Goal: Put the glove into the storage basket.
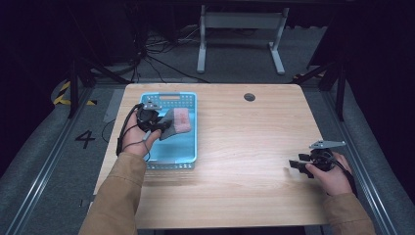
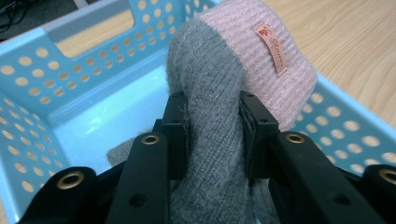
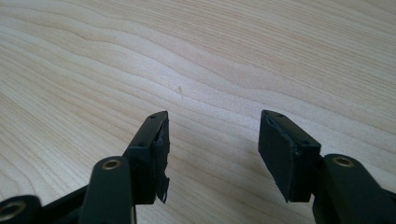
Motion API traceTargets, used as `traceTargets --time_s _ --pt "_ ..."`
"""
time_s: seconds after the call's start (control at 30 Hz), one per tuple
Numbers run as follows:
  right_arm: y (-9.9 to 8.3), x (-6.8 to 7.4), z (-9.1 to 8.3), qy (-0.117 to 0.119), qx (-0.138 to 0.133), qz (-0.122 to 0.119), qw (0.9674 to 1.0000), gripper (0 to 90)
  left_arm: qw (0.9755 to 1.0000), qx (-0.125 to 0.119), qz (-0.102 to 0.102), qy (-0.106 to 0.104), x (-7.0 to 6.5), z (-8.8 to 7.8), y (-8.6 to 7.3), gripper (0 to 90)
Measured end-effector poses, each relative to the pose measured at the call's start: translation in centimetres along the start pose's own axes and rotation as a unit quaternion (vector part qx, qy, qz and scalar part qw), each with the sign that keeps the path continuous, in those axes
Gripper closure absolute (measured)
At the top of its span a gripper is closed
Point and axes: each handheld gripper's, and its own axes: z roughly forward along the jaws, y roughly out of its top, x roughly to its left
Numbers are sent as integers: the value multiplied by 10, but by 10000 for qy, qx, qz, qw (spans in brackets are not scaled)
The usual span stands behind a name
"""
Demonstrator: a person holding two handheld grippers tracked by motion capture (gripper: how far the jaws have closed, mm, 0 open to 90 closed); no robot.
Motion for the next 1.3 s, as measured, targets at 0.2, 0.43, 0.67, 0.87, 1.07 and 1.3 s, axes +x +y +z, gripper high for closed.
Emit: traceTargets --time_s 0.2,0.43,0.67,0.87,1.07,1.3 --pt "1 0 2 19 25 -37 10000 434 9998 197 -33 42 5 14 -5 680" --pt "1 1 2 28 14 -86 10000 429 9991 423 -56 26 7 29 -6 678" --pt "1 1 2 50 -7 -100 9999 429 9971 750 103 27 8 44 -10 676" --pt "1 2 3 45 3 -128 9999 428 9964 814 134 176 10 53 -11 675" --pt "1 2 3 40 -7 -151 9999 428 9961 847 94 213 11 63 -13 671" --pt "1 3 4 51 -11 -158 9999 424 9961 844 84 246 9 71 -12 668"
